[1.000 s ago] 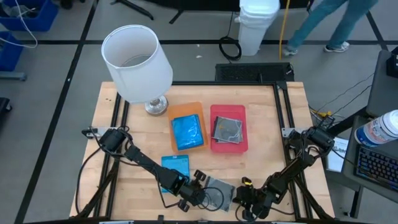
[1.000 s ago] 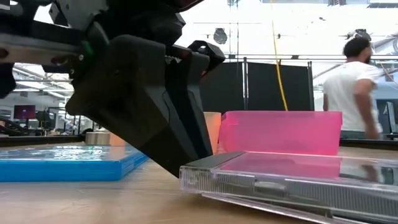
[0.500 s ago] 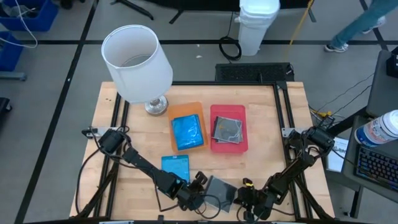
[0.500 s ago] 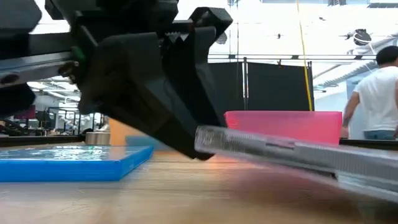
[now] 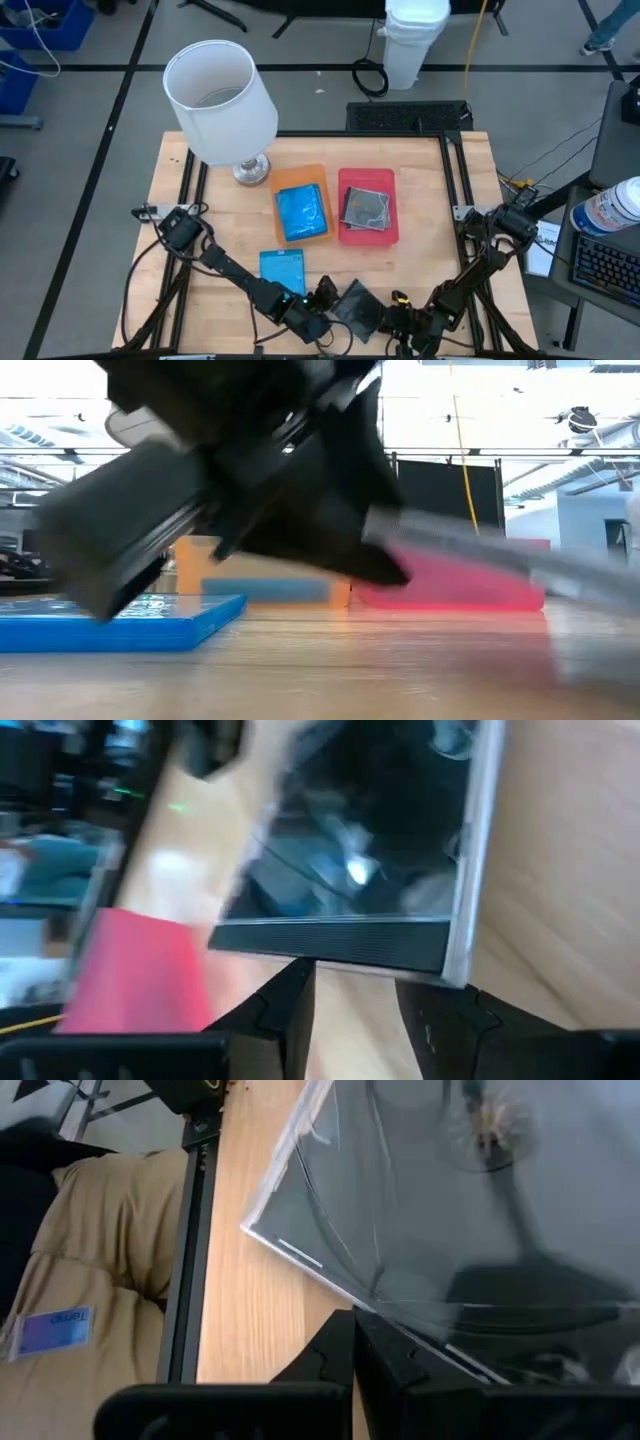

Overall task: Pick & place jewel cases by type
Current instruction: Put the black CD case into the pink bin

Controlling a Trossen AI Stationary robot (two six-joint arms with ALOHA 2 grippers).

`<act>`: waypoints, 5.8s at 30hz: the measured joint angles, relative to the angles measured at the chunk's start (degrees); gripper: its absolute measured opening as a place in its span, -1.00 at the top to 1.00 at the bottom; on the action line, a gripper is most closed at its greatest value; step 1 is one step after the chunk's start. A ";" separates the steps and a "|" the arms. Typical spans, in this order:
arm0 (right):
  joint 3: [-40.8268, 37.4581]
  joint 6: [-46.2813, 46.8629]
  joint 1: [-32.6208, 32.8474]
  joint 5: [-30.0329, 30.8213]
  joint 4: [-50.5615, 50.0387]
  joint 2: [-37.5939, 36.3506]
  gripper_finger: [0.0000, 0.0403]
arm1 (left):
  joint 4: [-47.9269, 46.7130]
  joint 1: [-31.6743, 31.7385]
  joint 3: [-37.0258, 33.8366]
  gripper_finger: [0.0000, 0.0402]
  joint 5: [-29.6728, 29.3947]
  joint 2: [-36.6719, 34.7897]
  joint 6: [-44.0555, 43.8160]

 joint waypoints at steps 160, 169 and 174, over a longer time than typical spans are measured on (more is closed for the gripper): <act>-15.50 -7.19 -4.79 12.53 4.58 -34.32 0.84 | 0.08 -14.57 0.11 0.77 -39.19 -7.16 41.61; -31.32 -10.66 -9.39 -0.69 49.10 -38.56 0.49 | 2.03 -13.72 0.11 0.82 -37.99 -7.15 45.09; -34.55 1.31 -11.76 -5.03 46.54 -36.92 0.27 | 4.91 -13.72 0.11 0.76 -36.55 -7.14 48.12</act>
